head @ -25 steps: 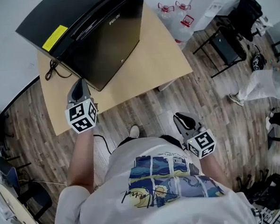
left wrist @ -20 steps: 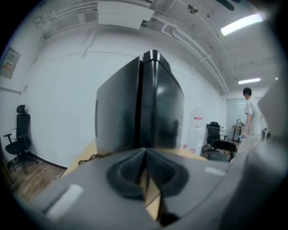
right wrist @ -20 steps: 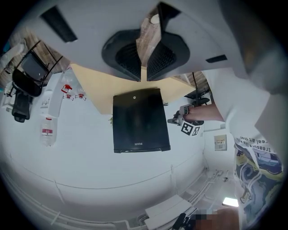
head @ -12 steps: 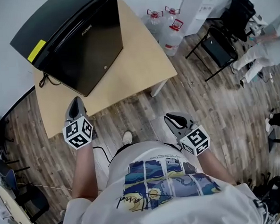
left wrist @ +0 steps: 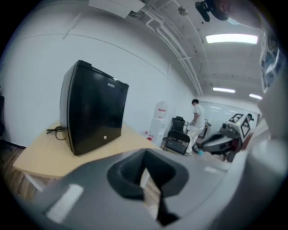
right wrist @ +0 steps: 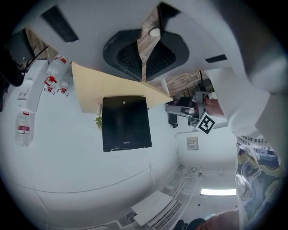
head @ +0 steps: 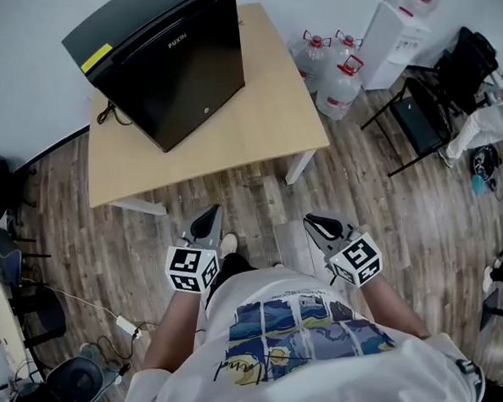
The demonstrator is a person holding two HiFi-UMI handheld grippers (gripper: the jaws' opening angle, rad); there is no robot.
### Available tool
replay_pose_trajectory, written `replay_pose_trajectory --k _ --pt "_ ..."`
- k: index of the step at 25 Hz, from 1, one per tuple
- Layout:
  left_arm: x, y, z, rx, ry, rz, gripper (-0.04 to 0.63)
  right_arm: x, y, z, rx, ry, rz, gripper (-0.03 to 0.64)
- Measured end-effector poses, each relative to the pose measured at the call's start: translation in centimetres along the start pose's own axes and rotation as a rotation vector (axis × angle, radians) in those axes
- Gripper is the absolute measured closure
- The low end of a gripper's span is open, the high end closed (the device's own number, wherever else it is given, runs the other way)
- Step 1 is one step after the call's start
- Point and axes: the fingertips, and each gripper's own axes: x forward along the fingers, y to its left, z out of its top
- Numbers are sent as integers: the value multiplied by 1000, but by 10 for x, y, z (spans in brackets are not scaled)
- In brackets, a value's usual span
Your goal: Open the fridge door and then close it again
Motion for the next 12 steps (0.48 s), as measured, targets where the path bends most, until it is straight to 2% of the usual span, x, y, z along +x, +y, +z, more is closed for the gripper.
replay_pose_trajectory --k 5,9,12 --pt "-20 -55 -24 -49 32 -52 588 -12 9 -13 -27 -1 65 588" --pt "-32 -76 -42 -45 67 -49 588 -23 20 -16 -31 -19 94 590" --pt "-38 -84 -43 -69 62 -38 588 -29 27 -17 -35 -27 110 592"
